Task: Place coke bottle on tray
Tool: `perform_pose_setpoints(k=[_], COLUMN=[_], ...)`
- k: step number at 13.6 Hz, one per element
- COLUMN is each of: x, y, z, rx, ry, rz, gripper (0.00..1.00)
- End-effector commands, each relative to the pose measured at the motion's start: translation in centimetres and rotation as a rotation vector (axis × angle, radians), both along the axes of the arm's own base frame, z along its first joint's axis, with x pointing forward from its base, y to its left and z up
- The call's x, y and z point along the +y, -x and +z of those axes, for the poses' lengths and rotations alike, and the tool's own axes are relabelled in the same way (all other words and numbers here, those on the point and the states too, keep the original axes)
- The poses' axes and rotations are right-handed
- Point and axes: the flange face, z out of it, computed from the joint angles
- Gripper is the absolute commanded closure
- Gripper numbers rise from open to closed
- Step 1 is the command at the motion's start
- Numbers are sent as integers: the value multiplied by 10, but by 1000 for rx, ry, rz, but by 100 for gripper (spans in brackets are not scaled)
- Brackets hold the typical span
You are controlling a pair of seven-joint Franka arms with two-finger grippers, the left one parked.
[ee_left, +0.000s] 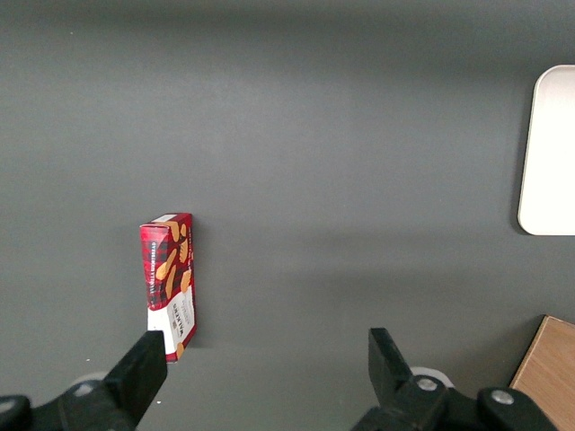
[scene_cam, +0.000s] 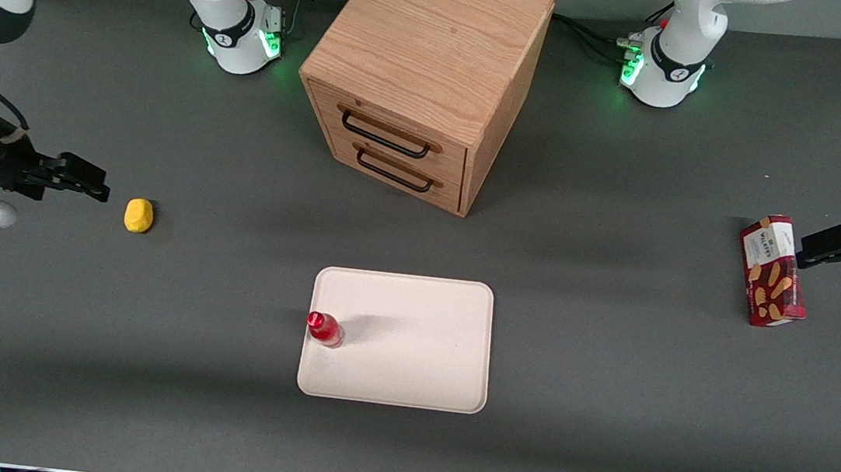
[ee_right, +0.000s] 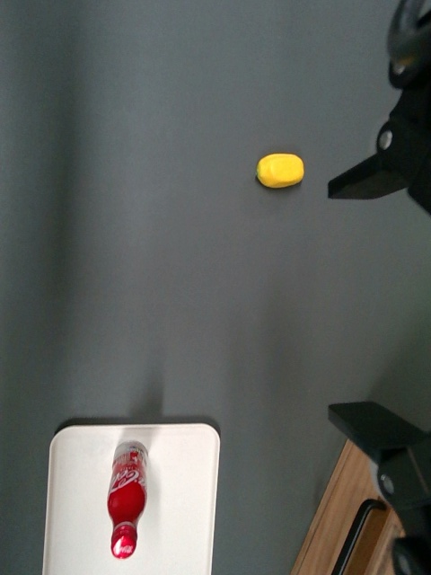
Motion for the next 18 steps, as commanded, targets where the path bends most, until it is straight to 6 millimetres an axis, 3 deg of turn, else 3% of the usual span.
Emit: perform_pose_setpoints(k=[1, 8, 18], x=[0, -27, -32], y=[34, 37, 32], z=[-3, -9, -3], rx=[-26, -41, -88], ry=[-18, -7, 15], rz=[20, -25, -40], gripper=[0, 0, 0])
